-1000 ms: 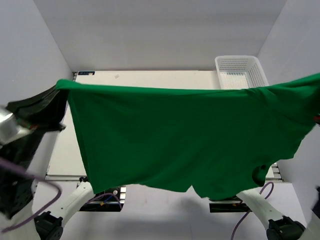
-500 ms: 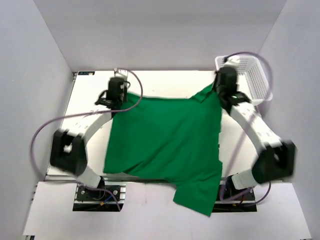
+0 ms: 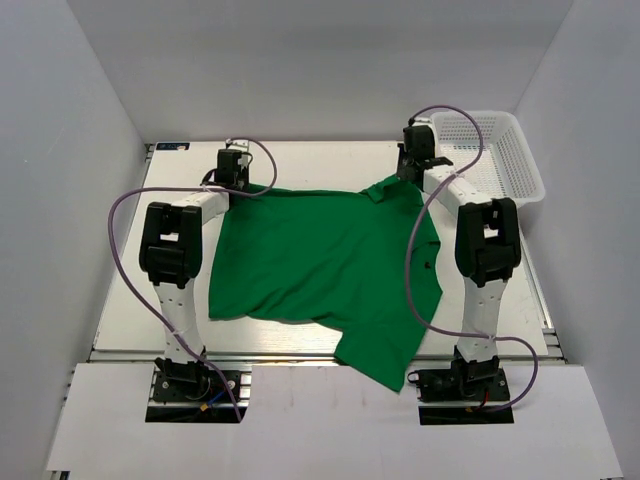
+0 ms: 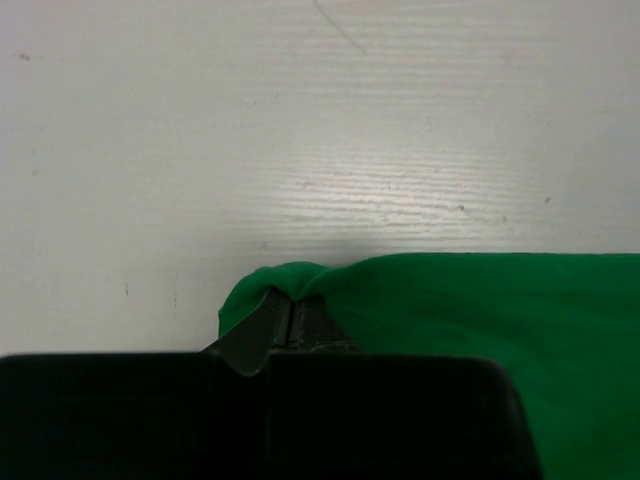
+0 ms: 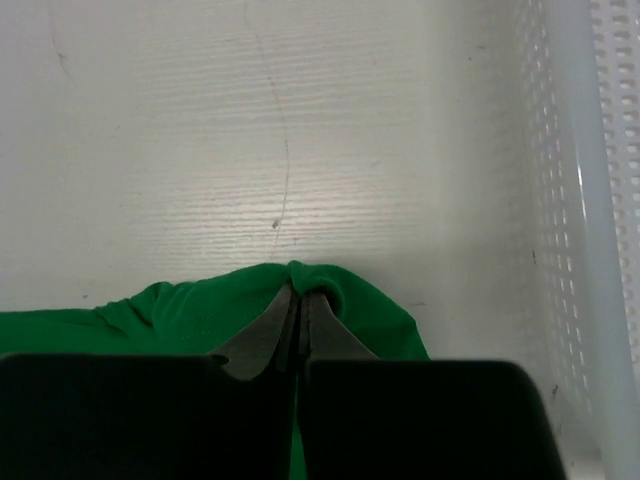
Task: Fold and stack the t-shirts
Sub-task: Flatten out the tshirt, then grap the side of the flattened tshirt furthest away from the robot with both arms, then fold the flattened tshirt in 1/3 of the way
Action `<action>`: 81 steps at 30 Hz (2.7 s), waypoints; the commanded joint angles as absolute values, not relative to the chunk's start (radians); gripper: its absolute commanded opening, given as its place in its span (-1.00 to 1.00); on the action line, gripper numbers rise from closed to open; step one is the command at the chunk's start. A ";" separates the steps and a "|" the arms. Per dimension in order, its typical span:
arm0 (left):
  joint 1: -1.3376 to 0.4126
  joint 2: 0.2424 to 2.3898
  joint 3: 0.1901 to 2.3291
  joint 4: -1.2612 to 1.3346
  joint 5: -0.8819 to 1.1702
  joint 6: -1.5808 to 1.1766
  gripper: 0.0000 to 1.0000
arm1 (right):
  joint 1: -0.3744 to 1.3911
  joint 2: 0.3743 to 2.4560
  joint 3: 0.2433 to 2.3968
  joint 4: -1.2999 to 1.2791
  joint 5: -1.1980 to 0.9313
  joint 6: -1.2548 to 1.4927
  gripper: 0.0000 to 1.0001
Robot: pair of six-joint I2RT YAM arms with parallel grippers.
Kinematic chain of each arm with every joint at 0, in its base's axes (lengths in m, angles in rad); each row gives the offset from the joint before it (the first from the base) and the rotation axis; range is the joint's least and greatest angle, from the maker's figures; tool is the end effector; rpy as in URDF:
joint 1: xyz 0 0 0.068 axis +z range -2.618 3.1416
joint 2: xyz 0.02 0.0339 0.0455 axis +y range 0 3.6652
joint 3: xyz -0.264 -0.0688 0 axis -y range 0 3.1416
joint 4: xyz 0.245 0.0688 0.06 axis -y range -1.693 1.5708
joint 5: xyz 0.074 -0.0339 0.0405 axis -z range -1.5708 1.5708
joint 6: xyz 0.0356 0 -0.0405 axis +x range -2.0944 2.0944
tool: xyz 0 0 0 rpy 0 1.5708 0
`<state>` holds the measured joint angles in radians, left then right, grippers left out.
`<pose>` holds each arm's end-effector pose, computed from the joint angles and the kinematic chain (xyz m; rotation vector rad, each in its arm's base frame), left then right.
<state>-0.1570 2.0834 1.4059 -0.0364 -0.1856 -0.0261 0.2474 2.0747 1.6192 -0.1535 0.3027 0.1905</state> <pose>0.4557 -0.0655 0.1654 0.0522 2.2719 0.1156 0.4704 0.1079 0.2290 0.1095 2.1466 -0.0762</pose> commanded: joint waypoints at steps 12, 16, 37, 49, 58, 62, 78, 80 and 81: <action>-0.118 1.951 1.358 -0.089 -0.144 -0.038 -1.00 | 0.239 1.916 1.548 -0.379 0.315 0.299 -1.00; -0.118 1.881 1.275 -0.109 -0.104 -0.055 -1.00 | 0.248 1.738 1.369 -0.374 0.235 0.354 -1.00; -0.118 1.568 0.962 -0.195 -0.164 -0.129 -1.00 | 0.282 1.210 0.852 -0.434 0.029 0.492 -1.00; -0.118 1.513 0.877 -0.297 -0.225 -0.244 0.50 | 0.299 1.216 0.669 -0.406 -0.084 0.516 -0.10; -0.118 1.454 1.034 -0.394 -0.221 -0.341 1.00 | 0.298 1.192 0.821 -0.489 0.129 0.436 0.34; -0.138 1.454 1.045 -0.299 -0.091 -0.292 1.00 | 0.301 1.221 0.861 -0.431 0.072 0.426 0.78; -0.124 1.660 0.914 -0.172 0.212 -0.275 1.00 | 0.291 1.505 0.897 -0.333 0.038 0.472 0.81; -0.124 1.620 0.867 -0.183 0.158 -0.275 1.00 | 0.290 1.522 0.894 -0.344 0.073 0.495 0.81; -0.124 1.609 0.853 -0.183 0.135 -0.275 1.00 | 0.287 1.528 0.894 -0.345 0.078 0.495 0.81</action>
